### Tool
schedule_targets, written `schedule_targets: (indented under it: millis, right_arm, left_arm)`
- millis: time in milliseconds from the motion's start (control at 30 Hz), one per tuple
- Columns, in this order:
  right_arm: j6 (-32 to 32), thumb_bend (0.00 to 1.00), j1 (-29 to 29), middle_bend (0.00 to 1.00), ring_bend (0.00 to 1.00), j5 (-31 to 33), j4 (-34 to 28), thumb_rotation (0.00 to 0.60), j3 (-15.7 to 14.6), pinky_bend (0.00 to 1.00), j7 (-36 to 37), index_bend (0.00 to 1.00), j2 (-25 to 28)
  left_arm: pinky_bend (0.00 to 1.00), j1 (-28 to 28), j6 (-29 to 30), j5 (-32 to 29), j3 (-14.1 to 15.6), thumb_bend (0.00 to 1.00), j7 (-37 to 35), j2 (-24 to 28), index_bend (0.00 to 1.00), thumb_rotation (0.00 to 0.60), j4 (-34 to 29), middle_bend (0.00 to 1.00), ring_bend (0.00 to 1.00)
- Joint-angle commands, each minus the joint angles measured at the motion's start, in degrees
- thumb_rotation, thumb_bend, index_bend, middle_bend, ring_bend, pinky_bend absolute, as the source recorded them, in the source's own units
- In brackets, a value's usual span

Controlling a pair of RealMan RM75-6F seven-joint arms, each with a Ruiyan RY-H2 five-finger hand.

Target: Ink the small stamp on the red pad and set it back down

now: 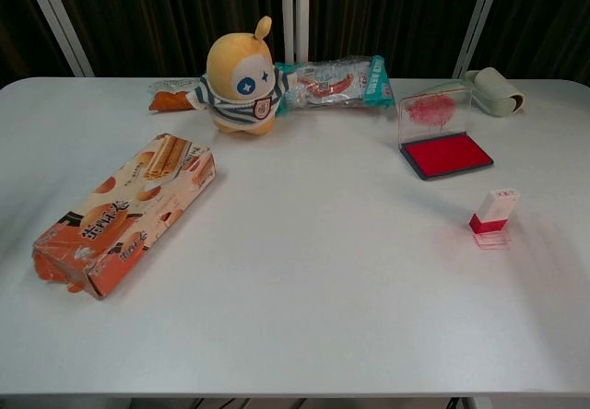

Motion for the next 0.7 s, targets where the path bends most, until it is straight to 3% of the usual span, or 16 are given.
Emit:
schedule_targets:
  millis: [33,400,433,467,500,567,633,700]
  right_arm:
    - [-0.12,0.16,0.05,0.00,0.00,0.07,-0.04,0.600,0.01,0.00,-0.14,0.00,-0.03]
    - [0.41,0.16,0.39,0.00,0.00,-2.13,0.26,0.600,-0.29,0.01,-0.58,0.00,-0.07]
    - [1.18,0.16,0.34,0.00,0.04,-2.82,0.70,0.600,-0.16,0.09,-0.76,0.00,-0.32]
    - [1.63,0.16,0.30,0.00,0.13,-3.25,0.95,0.600,-0.12,0.26,-0.90,0.00,-0.54]
    - [1.98,0.16,0.24,0.00,0.30,-3.44,1.05,0.600,-0.05,0.52,-1.05,0.00,-0.71]
    - [1.31,0.16,0.28,0.04,0.57,-2.72,0.39,0.600,-0.21,0.82,-2.04,0.00,-0.56]
    - [-0.55,0.16,0.78,0.08,0.72,-1.57,-0.40,0.600,-0.66,0.95,-4.84,0.00,0.08]
    - [-2.61,0.16,1.40,0.07,0.74,0.41,-1.32,0.600,-1.05,0.97,-9.20,0.00,0.59]
  left_arm:
    - [0.21,-0.01,-0.05,-0.04,0.01,0.12,-0.03,0.03,0.11,0.395,0.02,0.18,0.12]
    - [0.21,-0.06,0.22,0.16,-0.10,0.12,-0.14,0.26,0.11,0.397,-0.23,0.18,0.12]
    - [0.21,-0.08,0.18,0.24,-0.05,0.12,-0.16,0.27,0.11,0.397,-0.20,0.18,0.12]
    - [0.21,-0.10,0.10,0.26,-0.01,0.12,-0.19,0.27,0.11,0.398,-0.16,0.18,0.12]
    - [0.21,-0.09,0.04,0.26,0.05,0.12,-0.25,0.25,0.11,0.395,-0.11,0.18,0.12]
    - [0.21,0.02,0.01,0.19,0.16,0.12,-0.49,0.18,0.11,0.394,0.05,0.18,0.12]
    - [0.21,0.14,-0.04,-0.04,0.20,0.12,-0.84,0.13,0.11,0.395,0.30,0.18,0.12]
    - [0.21,0.12,-0.19,-0.22,0.17,0.12,-1.10,0.10,0.11,0.395,0.47,0.18,0.12]
